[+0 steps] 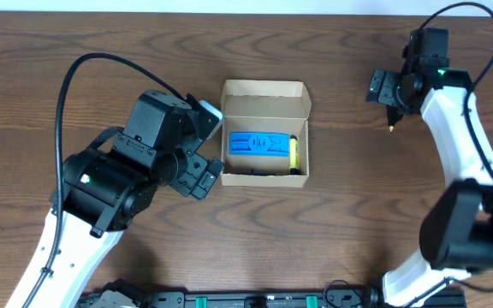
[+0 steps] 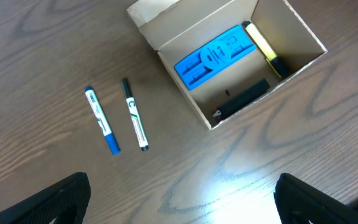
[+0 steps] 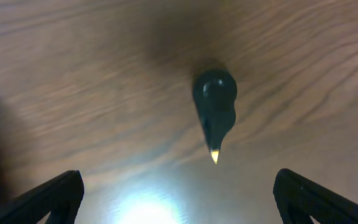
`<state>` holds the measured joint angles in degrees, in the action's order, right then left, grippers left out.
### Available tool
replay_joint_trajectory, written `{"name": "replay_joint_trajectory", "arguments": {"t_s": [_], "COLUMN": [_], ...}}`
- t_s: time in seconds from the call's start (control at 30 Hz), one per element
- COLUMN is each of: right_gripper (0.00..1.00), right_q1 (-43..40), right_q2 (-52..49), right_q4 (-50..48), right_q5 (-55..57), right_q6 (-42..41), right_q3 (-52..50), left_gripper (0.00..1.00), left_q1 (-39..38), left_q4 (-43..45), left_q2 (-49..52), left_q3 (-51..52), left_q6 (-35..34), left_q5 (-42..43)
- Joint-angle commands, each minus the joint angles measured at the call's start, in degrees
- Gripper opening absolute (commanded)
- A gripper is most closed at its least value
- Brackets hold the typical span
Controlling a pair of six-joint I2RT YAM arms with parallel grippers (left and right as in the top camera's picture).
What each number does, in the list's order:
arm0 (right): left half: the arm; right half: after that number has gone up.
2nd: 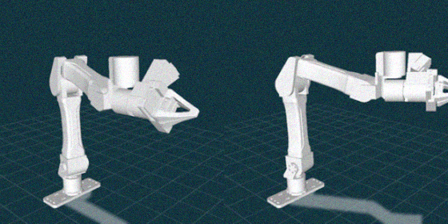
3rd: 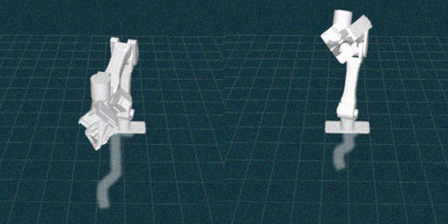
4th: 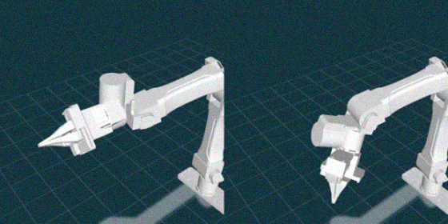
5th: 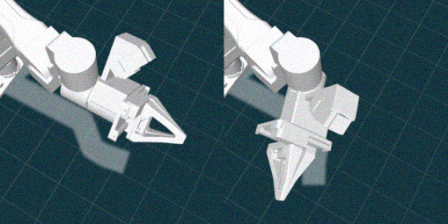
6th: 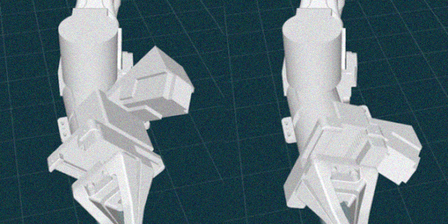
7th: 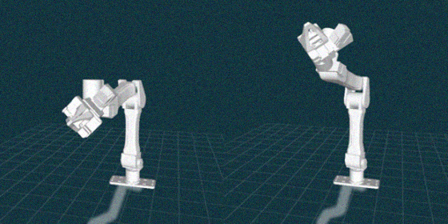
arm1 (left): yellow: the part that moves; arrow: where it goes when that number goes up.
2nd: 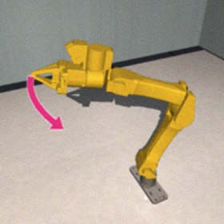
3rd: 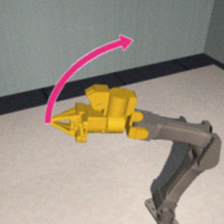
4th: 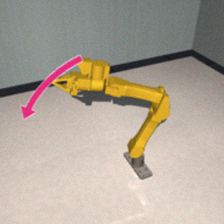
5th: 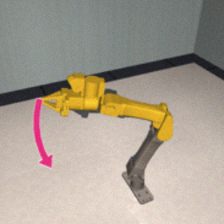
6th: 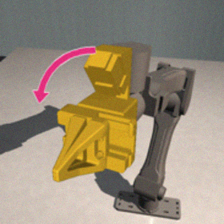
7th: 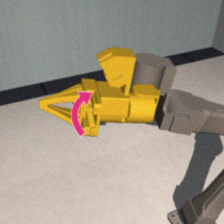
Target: Pack container
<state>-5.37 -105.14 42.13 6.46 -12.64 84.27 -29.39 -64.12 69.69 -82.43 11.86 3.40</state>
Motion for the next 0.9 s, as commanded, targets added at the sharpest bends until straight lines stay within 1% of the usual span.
{"name": "replay_joint_trajectory", "arguments": {"t_s": [0.0,0.2,0.4,0.57,0.77,0.87], "right_gripper": [0.99,0.99,0.99,0.97,0.97,0.96], "right_q1": [-1.5,-2.6,-2.9,-4.3,-7.5,-8.3], "right_q2": [-4.4,-9.6,-12.3,-14.9,-17.3,-17.7], "right_q4": [-2.8,-8.2,-10.5,-11.1,-11.2,-11.9], "right_q5": [0.2,0.2,0.6,0.6,-4.8,-7.6], "right_q6": [-1.0,0.8,1.1,0.8,0.8,2.6], "right_q3": [0.4,0.4,0.4,0.4,0.4,0.4], "left_gripper": [0.95,0.95,0.95,0.95,0.95,0.95], "left_q1": [0.2,0.2,0.2,0.2,0.2,0.2], "left_q4": [-0.2,-0.2,-0.2,-0.2,-0.2,-0.2], "left_q2": [0.0,0.0,0.0,0.0,0.0,0.0], "left_q3": [-0.2,-0.2,-0.2,-0.2,-0.2,-0.2], "left_q6": [0.3,0.3,0.3,0.3,0.3,0.3], "left_q5": [-0.6,-0.6,-0.6,-0.6,-0.6,-0.6]}}
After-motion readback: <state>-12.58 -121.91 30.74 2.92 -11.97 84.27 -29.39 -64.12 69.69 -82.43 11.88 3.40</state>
